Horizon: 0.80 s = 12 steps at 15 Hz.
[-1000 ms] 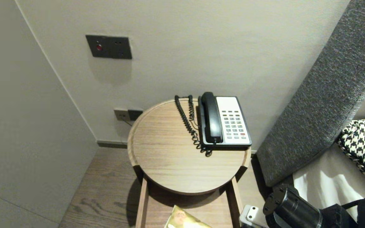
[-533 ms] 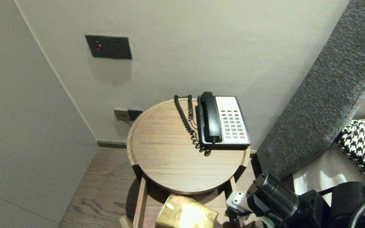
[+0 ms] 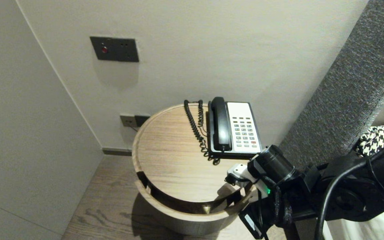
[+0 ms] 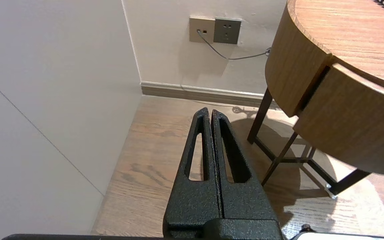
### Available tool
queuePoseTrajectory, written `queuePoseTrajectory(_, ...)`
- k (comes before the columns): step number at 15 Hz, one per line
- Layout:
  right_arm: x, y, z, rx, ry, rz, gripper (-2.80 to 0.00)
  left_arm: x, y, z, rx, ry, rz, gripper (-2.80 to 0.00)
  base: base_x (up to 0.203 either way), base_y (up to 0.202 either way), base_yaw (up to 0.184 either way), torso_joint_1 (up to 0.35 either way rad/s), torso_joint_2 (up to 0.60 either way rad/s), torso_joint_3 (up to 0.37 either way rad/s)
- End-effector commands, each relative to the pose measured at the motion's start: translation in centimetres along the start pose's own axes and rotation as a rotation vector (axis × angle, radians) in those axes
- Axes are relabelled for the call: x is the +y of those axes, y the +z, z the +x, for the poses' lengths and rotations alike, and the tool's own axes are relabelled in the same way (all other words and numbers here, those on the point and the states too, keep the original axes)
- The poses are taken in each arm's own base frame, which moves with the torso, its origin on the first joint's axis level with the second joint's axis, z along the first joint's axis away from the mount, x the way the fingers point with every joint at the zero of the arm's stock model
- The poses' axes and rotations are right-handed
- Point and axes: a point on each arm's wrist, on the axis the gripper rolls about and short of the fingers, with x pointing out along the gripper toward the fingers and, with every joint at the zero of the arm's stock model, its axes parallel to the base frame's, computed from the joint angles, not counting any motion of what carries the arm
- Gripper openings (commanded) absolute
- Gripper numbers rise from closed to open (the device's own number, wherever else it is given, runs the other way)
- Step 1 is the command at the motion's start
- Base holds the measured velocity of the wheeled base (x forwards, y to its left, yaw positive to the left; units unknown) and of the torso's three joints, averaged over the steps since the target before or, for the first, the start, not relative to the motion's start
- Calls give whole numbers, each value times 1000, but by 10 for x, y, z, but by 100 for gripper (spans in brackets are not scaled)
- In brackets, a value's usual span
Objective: Close the nightstand drawer
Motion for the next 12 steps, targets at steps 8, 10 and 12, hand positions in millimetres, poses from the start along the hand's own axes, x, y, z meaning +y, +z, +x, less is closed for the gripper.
queuePoseTrajectory(8, -10, 16, -7, -57, -24, 28, -280, 0, 0, 0, -2, 1, 0, -280, 0, 0, 0, 0, 0, 0)
queuePoseTrajectory(10, -10, 18, -8, -63, -27, 29, -280, 0, 0, 0, -2, 1, 0, -280, 0, 0, 0, 0, 0, 0)
queuePoseTrajectory(12, -10, 18, -7, -63, -47, 32, -280, 0, 0, 0, -2, 1, 0, -280, 0, 0, 0, 0, 0, 0)
